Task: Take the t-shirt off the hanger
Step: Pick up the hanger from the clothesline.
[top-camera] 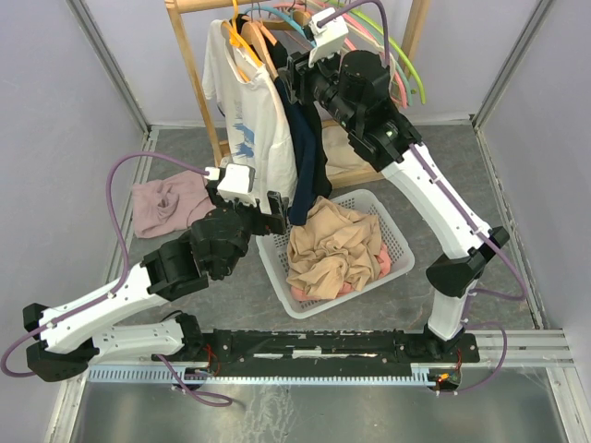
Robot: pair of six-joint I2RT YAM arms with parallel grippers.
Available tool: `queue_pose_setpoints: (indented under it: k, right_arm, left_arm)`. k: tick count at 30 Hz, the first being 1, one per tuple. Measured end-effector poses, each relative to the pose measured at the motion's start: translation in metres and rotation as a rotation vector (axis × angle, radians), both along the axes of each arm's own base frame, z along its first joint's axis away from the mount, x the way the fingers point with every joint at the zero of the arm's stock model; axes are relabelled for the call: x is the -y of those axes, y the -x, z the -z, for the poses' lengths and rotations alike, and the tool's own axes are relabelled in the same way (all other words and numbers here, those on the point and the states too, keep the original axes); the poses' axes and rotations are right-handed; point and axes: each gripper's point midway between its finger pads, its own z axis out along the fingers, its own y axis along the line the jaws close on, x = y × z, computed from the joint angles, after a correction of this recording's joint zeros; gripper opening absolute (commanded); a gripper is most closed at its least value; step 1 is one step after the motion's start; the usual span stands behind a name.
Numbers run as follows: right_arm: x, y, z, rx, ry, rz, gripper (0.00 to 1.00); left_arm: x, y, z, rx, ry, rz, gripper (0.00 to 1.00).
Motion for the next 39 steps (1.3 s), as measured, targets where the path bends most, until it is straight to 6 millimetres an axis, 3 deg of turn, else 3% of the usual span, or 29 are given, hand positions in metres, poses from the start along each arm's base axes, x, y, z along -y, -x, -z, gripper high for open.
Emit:
queue_pose_setpoints:
  k: [14,19,24,27,34,39]
  right_arm:
    - [-0.001,-0.003,-0.006,0.011,0.000,0.001,0.54]
    - [-0.005,-0.017,-0.002,0.009,-0.003,0.006,0.53]
    - [-0.005,-0.036,0.016,-0.026,0.004,0.013,0.49]
    - [-0.003,-0.045,0.027,-0.050,0.010,0.016,0.44]
    - [-0.003,-0.047,0.031,-0.067,0.001,0.003,0.06]
    - [-0.004,-0.047,0.030,-0.069,-0.005,-0.003,0.01]
  left_arm:
    - [-0.001,0.000,-0.001,0.002,0.003,0.000,0.99]
    - [-0.004,0.002,-0.003,0.007,0.013,-0.001,0.99]
    - [-0.006,0.003,-0.001,0.008,0.015,-0.003,0.99]
    - [-0.007,0.003,-0.002,0.009,0.016,-0.005,0.99]
    - [-0.007,0.002,-0.003,0.011,0.019,-0.007,0.99]
    - [-0.007,0.002,-0.003,0.011,0.019,-0.009,0.99]
